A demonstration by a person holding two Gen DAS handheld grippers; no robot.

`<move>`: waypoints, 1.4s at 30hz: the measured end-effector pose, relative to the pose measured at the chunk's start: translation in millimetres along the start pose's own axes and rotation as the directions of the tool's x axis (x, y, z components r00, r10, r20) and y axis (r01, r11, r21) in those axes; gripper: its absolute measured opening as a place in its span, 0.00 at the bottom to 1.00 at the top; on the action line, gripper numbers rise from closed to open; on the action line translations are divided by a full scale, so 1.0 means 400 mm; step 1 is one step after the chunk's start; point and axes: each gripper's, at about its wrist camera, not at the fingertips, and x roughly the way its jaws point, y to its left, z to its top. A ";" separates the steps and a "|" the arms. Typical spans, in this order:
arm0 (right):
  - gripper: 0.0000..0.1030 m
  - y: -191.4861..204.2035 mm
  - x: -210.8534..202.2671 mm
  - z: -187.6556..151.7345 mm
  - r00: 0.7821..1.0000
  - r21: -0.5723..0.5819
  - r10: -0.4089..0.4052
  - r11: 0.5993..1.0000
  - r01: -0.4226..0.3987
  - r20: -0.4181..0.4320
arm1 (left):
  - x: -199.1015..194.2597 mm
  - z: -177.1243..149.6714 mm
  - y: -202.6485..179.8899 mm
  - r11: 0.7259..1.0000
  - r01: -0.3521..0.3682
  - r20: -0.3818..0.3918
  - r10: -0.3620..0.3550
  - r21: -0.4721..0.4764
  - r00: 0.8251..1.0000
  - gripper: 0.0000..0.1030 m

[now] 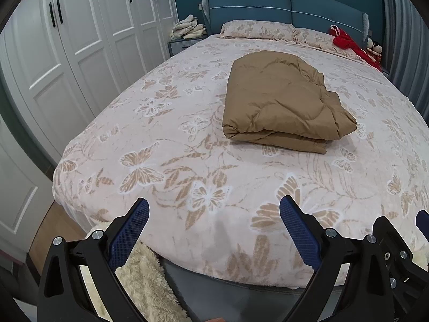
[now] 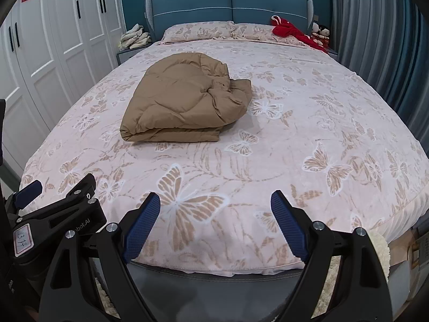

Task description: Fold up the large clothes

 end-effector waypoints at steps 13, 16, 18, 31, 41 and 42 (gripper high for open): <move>0.80 -0.001 0.000 0.000 1.000 -0.003 -0.002 1.000 0.002 0.000 | 0.000 -0.007 -0.005 1.000 -0.014 0.004 0.014 -0.002 1.000 0.92; 0.80 -0.001 0.001 0.001 1.000 -0.002 0.000 1.000 0.000 0.000 | 0.000 -0.007 -0.006 1.000 -0.014 0.004 0.014 -0.002 1.000 0.92; 0.80 -0.001 0.000 0.001 1.000 -0.002 0.000 1.000 0.000 0.000 | 0.000 -0.008 -0.008 1.000 -0.017 0.006 0.017 0.000 1.000 0.92; 0.80 -0.001 0.000 0.001 1.000 -0.004 0.000 1.000 0.000 0.000 | 0.001 -0.006 -0.003 1.000 -0.014 0.005 0.014 -0.002 1.000 0.91; 0.80 -0.004 0.004 0.000 1.000 -0.003 -0.003 1.000 0.003 -0.001 | 0.001 -0.007 -0.004 1.000 -0.011 0.002 0.011 0.001 1.000 0.91; 0.80 -0.004 0.003 0.000 1.000 -0.003 -0.002 1.000 0.002 -0.001 | 0.002 -0.005 -0.003 1.000 -0.010 0.002 0.010 0.003 1.000 0.91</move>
